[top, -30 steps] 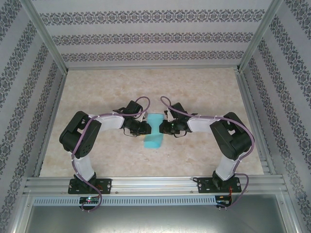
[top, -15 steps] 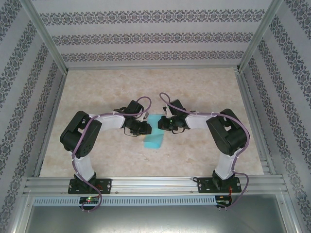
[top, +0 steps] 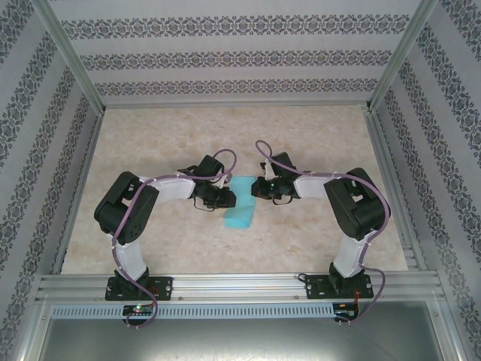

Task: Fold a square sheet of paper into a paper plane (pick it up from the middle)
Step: First fold in half a square sheet of paper at the center of the table.

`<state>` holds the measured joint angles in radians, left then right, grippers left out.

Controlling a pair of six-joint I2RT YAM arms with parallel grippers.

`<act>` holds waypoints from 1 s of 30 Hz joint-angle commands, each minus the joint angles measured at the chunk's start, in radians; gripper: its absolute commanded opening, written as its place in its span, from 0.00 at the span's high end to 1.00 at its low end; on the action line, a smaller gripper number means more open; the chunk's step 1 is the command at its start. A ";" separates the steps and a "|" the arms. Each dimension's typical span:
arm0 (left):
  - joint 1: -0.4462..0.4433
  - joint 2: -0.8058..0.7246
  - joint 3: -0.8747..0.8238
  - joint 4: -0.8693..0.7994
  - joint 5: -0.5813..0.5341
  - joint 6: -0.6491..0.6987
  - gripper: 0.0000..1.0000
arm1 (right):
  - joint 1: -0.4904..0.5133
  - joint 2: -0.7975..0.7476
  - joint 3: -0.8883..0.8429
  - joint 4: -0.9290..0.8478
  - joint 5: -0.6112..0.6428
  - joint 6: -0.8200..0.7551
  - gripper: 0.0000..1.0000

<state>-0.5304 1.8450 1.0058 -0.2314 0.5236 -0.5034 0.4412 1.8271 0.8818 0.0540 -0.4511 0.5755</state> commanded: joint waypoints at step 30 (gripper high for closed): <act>-0.008 0.083 -0.043 -0.157 -0.159 0.055 0.73 | 0.026 0.074 0.093 0.038 0.074 -0.006 0.96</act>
<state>-0.5304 1.8523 1.0195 -0.2485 0.5198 -0.4847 0.4877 1.8843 0.9565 0.0837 -0.4065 0.5953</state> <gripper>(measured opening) 0.271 0.043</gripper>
